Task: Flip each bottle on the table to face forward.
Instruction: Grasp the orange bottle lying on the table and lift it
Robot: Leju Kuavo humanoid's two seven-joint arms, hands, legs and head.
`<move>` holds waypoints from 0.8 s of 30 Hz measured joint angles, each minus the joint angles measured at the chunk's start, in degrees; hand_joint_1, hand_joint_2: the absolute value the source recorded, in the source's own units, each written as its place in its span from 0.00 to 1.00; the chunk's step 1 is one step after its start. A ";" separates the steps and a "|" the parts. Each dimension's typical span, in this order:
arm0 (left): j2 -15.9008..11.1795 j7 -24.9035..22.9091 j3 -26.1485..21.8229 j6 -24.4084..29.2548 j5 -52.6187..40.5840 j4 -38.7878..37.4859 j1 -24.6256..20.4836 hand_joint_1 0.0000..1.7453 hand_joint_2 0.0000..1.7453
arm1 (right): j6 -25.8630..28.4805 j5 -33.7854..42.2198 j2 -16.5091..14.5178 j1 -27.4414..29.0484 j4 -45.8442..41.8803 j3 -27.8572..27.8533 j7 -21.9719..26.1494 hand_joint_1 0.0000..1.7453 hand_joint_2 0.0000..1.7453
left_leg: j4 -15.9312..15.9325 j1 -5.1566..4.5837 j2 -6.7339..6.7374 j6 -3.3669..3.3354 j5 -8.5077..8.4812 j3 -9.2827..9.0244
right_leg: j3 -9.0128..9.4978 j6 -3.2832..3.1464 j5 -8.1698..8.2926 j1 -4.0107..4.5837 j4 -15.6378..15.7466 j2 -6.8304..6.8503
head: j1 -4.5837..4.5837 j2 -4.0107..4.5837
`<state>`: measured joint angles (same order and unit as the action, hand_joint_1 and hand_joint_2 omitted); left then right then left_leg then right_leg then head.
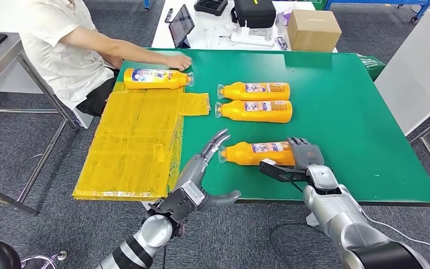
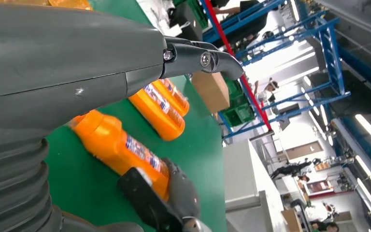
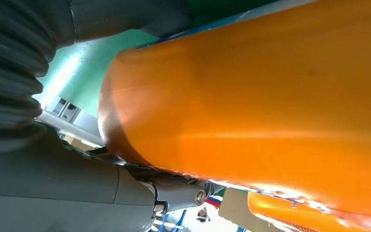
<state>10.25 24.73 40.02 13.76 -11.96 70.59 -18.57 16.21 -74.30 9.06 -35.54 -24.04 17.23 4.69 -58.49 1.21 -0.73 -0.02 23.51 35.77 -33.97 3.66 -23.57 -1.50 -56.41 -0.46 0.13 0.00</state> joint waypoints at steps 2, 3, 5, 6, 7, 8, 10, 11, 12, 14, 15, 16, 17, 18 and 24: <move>0.08 -0.02 0.27 -0.26 0.01 -0.40 -0.01 0.00 1.00 | 0.26 1.28 0.16 0.16 0.04 -0.21 1.47 1.00 1.00 | -0.01 0.00 0.03 -0.01 -0.01 0.00 | 0.25 0.01 0.02 0.00 0.00 -0.01 | 0.01 0.00; 0.11 -0.01 0.43 -0.37 0.03 -0.58 -0.02 0.00 1.00 | 0.43 2.09 0.24 0.29 0.05 -0.41 2.39 1.00 1.00 | -0.01 0.00 0.04 -0.01 -0.01 0.00 | 0.29 0.01 0.03 0.00 0.00 -0.01 | 0.01 0.00; 0.15 0.02 0.67 -0.54 0.09 -0.88 -0.04 0.00 1.00 | 0.86 3.54 0.37 0.59 0.06 -0.92 4.13 1.00 1.00 | -0.01 0.00 0.06 -0.01 0.00 -0.01 | 0.31 0.02 0.03 0.00 0.01 -0.01 | 0.01 0.00; 0.17 0.03 0.74 -0.58 0.14 -1.01 -0.05 0.00 1.00 | 1.10 4.05 0.40 0.74 0.06 -1.16 4.79 1.00 1.00 | -0.01 0.00 0.07 -0.01 0.01 -0.01 | 0.31 0.02 0.02 0.00 0.01 -0.01 | 0.01 0.00; 0.18 0.04 0.79 -0.60 0.18 -1.11 -0.06 0.00 1.00 | 1.27 4.32 0.43 0.86 0.06 -1.37 5.21 1.00 1.00 | -0.01 0.00 0.10 -0.01 0.02 -0.01 | 0.30 0.02 0.02 0.00 0.01 -0.02 | 0.00 0.00; 0.18 0.06 0.81 -0.60 0.23 -1.21 -0.06 0.00 1.00 | 1.46 4.55 0.44 0.98 0.06 -1.54 5.56 1.00 1.00 | -0.01 0.00 0.12 0.00 0.03 -0.01 | 0.29 0.01 0.02 0.00 0.01 -0.03 | 0.00 0.00; 0.18 0.14 0.83 -0.58 0.41 -1.33 -0.09 0.00 1.00 | 2.02 5.27 0.46 1.26 0.06 -1.87 6.52 1.00 1.00 | -0.01 0.01 0.14 0.00 0.05 -0.01 | 0.28 0.01 0.01 0.01 0.01 -0.04 | 0.00 0.00; 0.20 0.22 0.83 -0.46 0.64 -1.37 -0.09 0.00 1.00 | 2.45 6.22 0.44 1.47 0.06 -2.12 7.48 1.00 1.00 | -0.01 0.01 0.14 0.00 0.05 -0.01 | 0.29 0.01 0.01 0.01 0.01 -0.04 | 0.01 0.00; 0.26 0.36 0.80 -0.13 1.12 -1.39 -0.08 0.00 1.00 | 2.95 7.71 0.33 1.73 0.06 -2.54 8.89 1.00 1.00 | -0.01 0.01 0.14 0.00 0.05 -0.01 | 0.29 0.01 0.01 0.01 0.01 -0.04 | 0.00 0.00; 0.73 1.38 0.40 1.79 2.92 -1.41 0.25 0.00 1.00 | 4.20 12.27 -0.12 2.55 0.02 -4.00 12.80 1.00 1.00 | 0.00 0.01 0.14 0.00 0.05 -0.01 | 0.32 0.01 0.01 0.02 0.00 -0.03 | 0.00 0.00; 1.19 2.41 -0.02 3.37 3.94 -1.41 0.67 0.00 1.00 | 5.00 14.69 -0.47 3.17 -0.05 -5.05 14.71 1.00 1.00 | 0.00 0.01 0.14 0.00 0.06 0.00 | 0.33 0.01 0.01 0.01 0.00 -0.03 | 0.02 0.00; 1.68 3.57 -0.46 4.95 4.71 -1.41 1.20 0.00 1.00 | 5.77 16.59 -0.84 3.80 -0.18 -6.13 16.19 1.00 1.00 | 0.00 0.01 0.15 0.00 0.08 0.00 | 0.33 0.01 0.02 0.01 0.00 -0.04 | 0.01 0.00; 2.14 4.62 -0.85 6.22 5.15 -1.41 1.73 0.00 1.00 | 6.40 17.87 -1.21 4.38 -0.33 -7.09 17.11 1.00 1.00 | 0.00 0.01 0.16 0.01 0.11 0.00 | 0.32 0.01 0.02 0.01 0.00 -0.05 | 0.00 0.00; 2.53 5.34 -1.08 7.04 5.32 -1.41 2.21 0.00 1.00 | 6.78 18.49 -1.56 4.80 -0.49 -7.89 17.58 1.00 1.00 | 0.00 0.01 0.18 0.03 0.14 -0.02 | 0.30 0.01 0.02 0.01 0.01 -0.07 | -0.01 0.00; 3.71 5.61 -1.34 6.76 6.77 -1.41 3.59 0.00 1.00 | 7.36 19.61 -2.57 5.70 -1.06 -10.26 18.46 1.00 1.00 | 0.00 0.01 0.23 0.06 0.17 -0.06 | 0.29 0.00 0.02 0.01 0.01 -0.11 | 0.00 0.00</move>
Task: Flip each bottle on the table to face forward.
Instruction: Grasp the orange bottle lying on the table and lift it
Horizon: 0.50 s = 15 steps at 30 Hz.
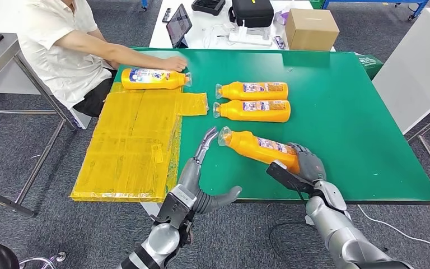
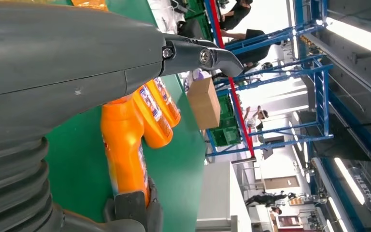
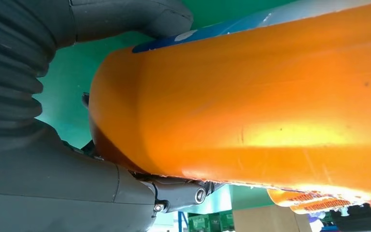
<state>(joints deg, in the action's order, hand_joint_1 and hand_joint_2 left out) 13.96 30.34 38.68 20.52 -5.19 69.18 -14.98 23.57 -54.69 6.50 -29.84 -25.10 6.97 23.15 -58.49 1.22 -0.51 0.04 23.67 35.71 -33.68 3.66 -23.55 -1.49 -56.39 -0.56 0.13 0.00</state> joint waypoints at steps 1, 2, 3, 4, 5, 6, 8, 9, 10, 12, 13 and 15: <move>0.09 -0.97 -0.20 -1.89 2.50 0.00 0.14 0.00 1.00 | 0.68 0.96 -0.13 0.25 -0.07 -0.27 0.59 1.00 1.00 | 0.00 0.00 -0.01 0.00 0.00 0.00 | 0.02 0.00 0.00 0.00 0.00 0.00 | 0.01 0.00; 0.20 -2.12 -0.55 -4.49 6.85 0.00 0.49 0.00 1.00 | 1.71 2.49 -0.40 0.71 -0.29 -0.66 1.53 1.00 1.00 | 0.00 0.00 -0.01 0.00 -0.01 0.00 | 0.05 0.01 -0.01 0.00 -0.01 0.01 | 0.02 0.00; 0.32 -3.36 -0.92 -7.24 12.40 0.00 1.03 0.00 1.00 | 3.04 4.42 -0.86 1.40 -0.71 -1.15 2.75 1.00 1.00 | 0.01 0.00 -0.03 0.00 -0.01 0.02 | 0.06 0.01 -0.01 0.00 -0.01 0.01 | 0.02 0.00; 0.41 -4.33 -1.36 -9.50 18.36 -0.01 1.81 0.00 1.00 | 4.51 6.54 -1.48 2.29 -1.38 -1.73 4.09 1.00 1.00 | 0.01 0.00 -0.03 0.00 -0.01 0.05 | 0.05 0.01 -0.02 0.00 -0.02 0.01 | 0.02 0.00; 0.43 -4.64 -1.72 -10.75 23.25 -0.02 2.68 0.00 1.00 | 5.89 8.46 -2.21 3.32 -2.27 -2.26 5.39 1.00 1.00 | 0.01 0.00 -0.02 0.00 -0.01 0.09 | -0.01 0.01 -0.02 0.01 -0.03 0.00 | -0.01 0.00; 0.39 -4.37 -1.96 -11.05 26.25 -0.04 3.47 0.00 1.00 | 7.26 10.23 -2.98 4.44 -3.34 -2.68 6.59 1.00 1.00 | 0.01 0.01 -0.02 0.00 -0.01 0.15 | -0.08 0.01 -0.02 0.01 -0.03 0.00 | -0.01 0.00; 0.11 -1.68 -2.26 -9.64 27.69 -0.05 4.81 0.00 1.00 | 9.80 13.97 -4.60 6.87 -6.08 -3.18 8.60 1.00 1.00 | 0.01 0.02 -0.01 0.01 0.00 0.28 | -0.20 0.01 -0.03 0.03 -0.04 -0.01 | -0.01 0.00; -0.12 0.21 -2.36 -8.36 27.38 0.03 5.43 0.00 1.00 | 10.93 16.20 -5.46 8.19 -7.82 -3.36 9.35 1.00 1.00 | 0.02 0.03 -0.02 0.01 0.00 0.33 | -0.23 0.00 -0.05 0.04 -0.04 0.00 | 0.00 0.00; -0.42 1.82 -2.52 -7.18 27.13 0.25 6.18 0.00 1.00 | 11.85 18.40 -6.30 9.56 -9.62 -3.46 9.92 1.00 1.00 | 0.02 0.04 -0.03 0.02 0.00 0.37 | -0.26 -0.01 -0.07 0.05 -0.05 0.01 | -0.01 0.00; -1.17 2.88 -3.24 -6.11 27.61 1.72 8.11 0.00 1.00 | 13.05 22.51 -7.94 12.58 -14.09 -3.53 10.48 1.00 1.00 | 0.02 0.04 -0.06 0.03 0.01 0.51 | -0.37 -0.03 -0.10 0.06 -0.06 0.04 | -0.01 0.00; -1.63 1.95 -3.61 -6.74 28.54 2.80 9.18 0.00 1.00 | 13.31 23.96 -8.67 14.17 -16.56 -3.37 10.56 1.00 1.00 | 0.03 0.05 -0.09 0.03 0.01 0.59 | -0.44 -0.04 -0.12 0.06 -0.06 0.06 | -0.01 0.00; -2.62 -2.30 -4.16 -10.42 32.30 4.68 10.92 0.00 1.00 | 13.14 25.70 -10.02 16.93 -21.61 -2.44 10.73 1.00 1.00 | 0.03 0.05 -0.11 0.03 0.01 0.73 | -0.56 -0.06 -0.14 0.05 -0.06 0.08 | -0.01 0.00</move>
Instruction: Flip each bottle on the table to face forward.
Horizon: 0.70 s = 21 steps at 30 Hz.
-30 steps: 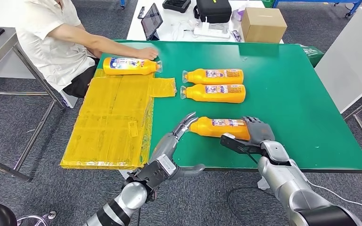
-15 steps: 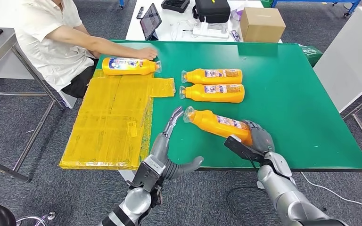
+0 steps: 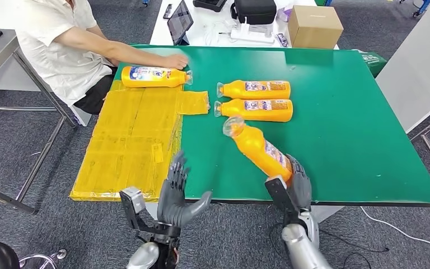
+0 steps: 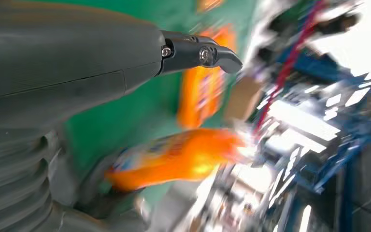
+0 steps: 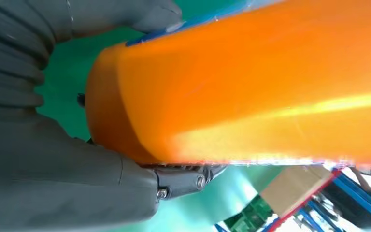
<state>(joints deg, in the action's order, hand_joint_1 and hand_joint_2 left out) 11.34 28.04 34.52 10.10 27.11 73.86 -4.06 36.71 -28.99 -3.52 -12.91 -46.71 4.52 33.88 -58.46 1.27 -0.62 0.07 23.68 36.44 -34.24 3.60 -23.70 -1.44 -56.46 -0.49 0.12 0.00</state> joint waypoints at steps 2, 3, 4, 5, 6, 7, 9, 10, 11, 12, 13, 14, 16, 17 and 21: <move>-0.73 -3.94 -0.43 -3.97 4.34 0.61 0.89 0.00 1.00 | -0.84 0.52 -1.00 1.61 -3.80 1.81 0.43 1.00 1.00 | 0.00 0.00 0.02 0.01 0.01 0.09 | -0.10 -0.01 0.00 -0.01 0.00 -0.01 | 0.01 0.00; -0.93 -4.93 -0.66 -5.00 5.89 0.62 1.09 0.00 1.00 | -1.30 0.63 -1.47 2.05 -5.25 2.96 0.68 1.00 1.00 | 0.00 -0.01 0.04 0.01 0.01 0.11 | -0.14 -0.01 0.00 -0.01 0.00 -0.01 | 0.01 0.00; -1.04 -5.27 -0.85 -5.39 6.77 0.58 1.19 0.00 1.00 | -1.59 0.67 -1.97 2.37 -6.48 4.30 0.90 1.00 1.00 | 0.00 -0.01 0.06 0.01 0.01 0.12 | -0.17 -0.01 0.01 -0.02 0.01 -0.02 | 0.01 0.00; -1.09 -5.28 -0.98 -5.36 7.17 0.55 1.21 0.00 1.00 | -1.80 0.63 -2.48 2.60 -7.48 5.71 1.08 1.00 1.00 | 0.00 -0.01 0.06 0.02 0.01 0.12 | -0.18 -0.01 0.01 -0.02 0.01 -0.01 | 0.01 0.00; -1.10 -4.96 -1.06 -4.97 7.09 0.51 1.16 0.00 1.00 | -1.97 0.54 -2.96 2.76 -8.25 7.26 1.21 1.00 1.00 | 0.00 -0.01 0.06 0.02 0.00 0.12 | -0.19 -0.02 0.01 -0.02 0.01 -0.01 | 0.01 0.00; -1.10 -4.46 -1.11 -4.36 6.69 0.50 1.08 0.00 1.00 | -2.08 0.46 -3.41 2.89 -8.87 8.86 1.37 1.00 1.00 | 0.00 -0.01 0.05 0.02 -0.01 0.12 | -0.19 -0.02 0.01 -0.02 0.01 -0.01 | 0.01 0.00; -1.08 -3.40 -1.17 -2.83 5.63 0.51 0.88 0.00 1.00 | -2.21 0.70 -4.15 3.11 -9.78 11.91 1.78 1.00 1.00 | 0.00 0.00 0.05 0.02 -0.02 0.11 | -0.19 -0.02 0.01 -0.01 0.01 -0.01 | 0.00 0.00; -1.07 -3.05 -1.18 -2.26 5.33 0.61 0.79 0.00 1.00 | -2.23 0.99 -4.42 3.21 -10.10 13.32 2.00 1.00 1.00 | 0.00 0.00 0.05 0.02 -0.02 0.11 | -0.19 -0.02 0.01 -0.01 0.00 -0.01 | -0.01 0.00; -1.06 -2.81 -1.19 -1.92 5.20 0.82 0.73 0.00 1.00 | -2.25 1.34 -4.60 3.31 -10.37 14.73 2.18 1.00 1.00 | 0.00 0.01 0.05 0.02 -0.02 0.12 | -0.20 -0.02 0.01 -0.01 0.00 -0.01 | -0.01 0.00; -1.06 -2.69 -1.18 -1.78 5.19 1.13 0.70 0.00 1.00 | -2.29 1.66 -4.70 3.39 -10.57 16.03 2.28 1.00 1.00 | 0.00 0.01 0.05 0.02 -0.02 0.12 | -0.20 -0.02 0.01 -0.01 0.00 -0.01 | 0.01 0.00; -1.06 -2.60 -1.17 -1.73 5.20 1.52 0.67 0.00 1.00 | -2.34 1.96 -4.74 3.43 -10.72 17.32 2.33 1.00 1.00 | 0.00 0.01 0.05 0.02 -0.02 0.12 | -0.20 -0.02 0.01 -0.01 0.00 -0.01 | 0.01 0.00; -1.06 -2.55 -1.17 -1.73 5.20 1.88 0.65 0.00 1.00 | -2.41 2.17 -4.74 3.48 -10.85 18.37 2.36 1.00 1.00 | 0.00 0.00 0.05 0.02 -0.02 0.13 | -0.20 -0.02 0.01 -0.01 0.00 -0.01 | 0.01 0.00; -1.08 -2.50 -1.16 -1.73 5.20 2.43 0.59 0.00 1.00 | -2.49 2.39 -4.74 3.53 -11.09 19.91 2.37 1.00 1.00 | 0.00 0.00 0.05 0.03 -0.01 0.14 | -0.21 -0.02 0.01 -0.02 0.00 -0.01 | 0.01 0.00; -1.08 -2.49 -1.16 -1.73 5.20 2.61 0.58 0.00 1.00 | -2.50 2.45 -4.74 3.54 -11.19 20.44 2.37 1.00 1.00 | 0.00 -0.01 0.05 0.03 0.00 0.14 | -0.21 -0.02 0.01 -0.02 0.01 -0.01 | 0.01 0.00; -1.10 -2.02 -1.05 -1.73 4.73 3.00 0.47 0.00 1.00 | -2.94 2.58 -4.72 3.54 -11.36 22.05 2.56 1.00 1.00 | 0.00 -0.01 0.05 0.03 0.00 0.15 | -0.21 -0.02 0.01 -0.03 0.01 -0.01 | 0.01 0.00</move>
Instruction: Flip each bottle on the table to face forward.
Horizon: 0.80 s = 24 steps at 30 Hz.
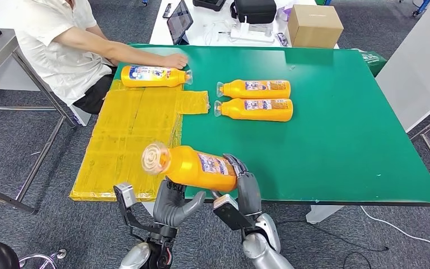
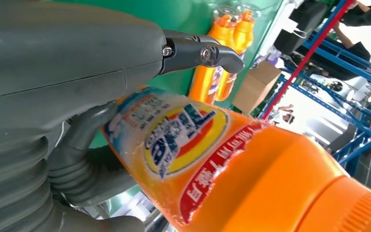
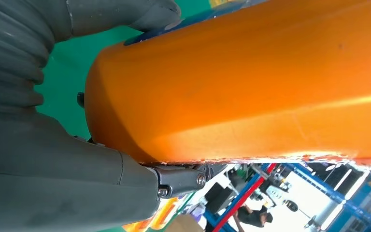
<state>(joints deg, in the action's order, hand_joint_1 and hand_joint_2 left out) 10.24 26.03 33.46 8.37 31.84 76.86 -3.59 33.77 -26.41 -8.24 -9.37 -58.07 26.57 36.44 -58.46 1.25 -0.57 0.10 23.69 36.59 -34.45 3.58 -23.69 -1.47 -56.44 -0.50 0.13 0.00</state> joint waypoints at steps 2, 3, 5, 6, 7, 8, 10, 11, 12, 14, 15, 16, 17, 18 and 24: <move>0.02 0.69 0.16 0.47 -0.50 0.03 -0.29 0.00 1.00 | -0.73 -0.02 -0.01 -0.01 -0.10 1.10 0.23 1.00 1.00 | 0.00 0.00 0.00 0.00 0.00 0.00 | 0.00 0.00 0.00 0.01 0.00 0.00 | 0.00 0.00; 0.05 1.16 0.20 0.93 -0.72 0.03 -0.51 0.00 1.00 | -1.19 -0.05 -0.03 -0.02 -0.15 1.81 0.28 1.00 1.00 | 0.00 0.01 0.01 0.00 0.00 0.00 | 0.00 0.00 0.00 0.01 0.00 0.00 | 0.00 0.00; 0.14 2.27 0.19 1.96 -1.16 0.04 -0.95 0.00 1.00 | -1.92 -0.26 -0.10 -0.03 -0.18 3.41 0.21 0.99 1.00 | 0.00 0.01 0.01 0.01 -0.01 0.00 | 0.00 0.00 0.00 0.02 -0.01 0.00 | 0.00 0.00; 0.18 2.70 0.16 2.28 -1.33 0.04 -1.13 0.00 1.00 | -2.11 -0.41 -0.14 -0.03 -0.18 4.19 0.13 0.97 1.00 | 0.00 0.01 0.01 0.01 -0.01 0.00 | 0.00 0.00 0.00 0.02 -0.01 0.00 | 0.01 0.00; 0.21 3.02 0.14 2.51 -1.47 0.06 -1.28 0.00 1.00 | -2.21 -0.54 -0.20 -0.04 -0.18 4.88 -0.01 0.96 1.00 | 0.00 0.01 0.00 0.01 -0.01 0.00 | 0.00 0.00 0.00 0.02 -0.01 0.00 | 0.00 0.00; 0.22 3.20 0.12 2.65 -1.55 0.08 -1.41 0.00 1.00 | -2.31 -0.60 -0.25 -0.08 -0.18 5.41 -0.13 0.96 1.00 | 0.00 0.01 0.00 0.01 -0.01 0.00 | 0.00 0.00 0.00 0.02 -0.01 0.00 | 0.00 0.00; 0.23 3.38 0.07 2.39 -1.43 0.27 -1.56 0.00 1.00 | -2.79 -0.79 -0.29 -0.29 -0.17 6.38 -0.46 0.96 1.00 | 0.00 0.01 0.01 0.01 -0.01 0.01 | -0.01 0.00 0.00 0.02 -0.01 0.00 | 0.01 0.00; 0.22 3.32 0.02 1.83 -1.04 0.49 -1.59 0.00 1.00 | -3.10 -1.02 -0.28 -0.48 -0.17 6.90 -0.67 0.97 1.00 | 0.00 0.01 0.01 0.01 -0.01 0.01 | -0.01 0.00 0.00 0.01 -0.01 0.00 | 0.02 0.00; 0.21 3.15 -0.06 1.05 -0.45 0.76 -1.60 0.00 1.00 | -3.40 -1.37 -0.27 -0.72 -0.17 7.50 -0.96 0.96 1.00 | 0.00 0.01 0.01 0.01 -0.01 0.02 | -0.02 0.00 0.00 0.01 -0.01 0.00 | 0.02 0.00; 0.13 2.76 -0.36 -0.50 0.85 1.12 -1.58 0.18 1.00 | -3.75 -2.16 -0.15 -1.35 -0.18 8.66 -1.69 0.96 1.00 | 0.00 0.00 0.01 0.00 -0.01 0.01 | -0.02 0.00 0.00 0.00 -0.01 0.00 | 0.01 0.00; 0.07 2.66 -0.57 -1.08 1.29 1.17 -1.58 0.27 1.00 | -3.79 -2.51 -0.07 -1.70 -0.18 9.19 -2.01 0.96 1.00 | 0.00 0.00 0.01 0.00 -0.01 0.01 | -0.03 0.00 0.00 0.00 0.00 0.00 | 0.01 0.00; 0.02 2.71 -0.82 -1.55 1.54 1.17 -1.57 0.36 1.00 | -3.75 -2.87 0.03 -2.04 -0.18 9.64 -2.20 0.96 1.00 | 0.00 0.00 0.01 0.00 -0.01 0.01 | -0.03 0.00 0.00 0.00 0.00 0.00 | 0.00 0.00; -0.01 2.86 -1.05 -1.93 1.68 1.17 -1.56 0.36 1.00 | -3.68 -3.18 0.10 -2.34 -0.18 10.05 -2.28 0.96 1.00 | 0.00 0.00 0.01 0.00 -0.01 0.01 | -0.04 0.00 0.00 0.00 0.00 0.00 | 0.01 0.00; -0.01 3.03 -1.28 -2.21 1.74 1.17 -1.55 0.36 1.00 | -3.60 -3.45 0.15 -2.62 -0.18 10.38 -2.31 0.96 1.00 | 0.00 0.00 0.02 0.00 -0.01 0.01 | -0.04 0.00 0.00 0.00 0.00 -0.01 | 0.01 0.00; 0.01 3.61 -2.29 -3.07 1.92 1.17 -1.50 1.00 1.00 | -3.67 -3.79 0.48 -3.46 -0.18 11.55 -2.43 0.53 1.00 | 0.00 0.01 0.03 0.01 -0.01 0.01 | -0.05 0.00 0.01 0.00 -0.01 -0.01 | 0.01 0.00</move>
<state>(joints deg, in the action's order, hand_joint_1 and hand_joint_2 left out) 10.25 29.63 31.17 5.30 33.76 78.03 -5.09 30.10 -30.20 -7.76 -12.83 -58.25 38.12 34.01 -58.46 1.26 -0.55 0.11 23.68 36.60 -34.51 3.58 -23.68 -1.46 -56.45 -0.51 0.14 0.00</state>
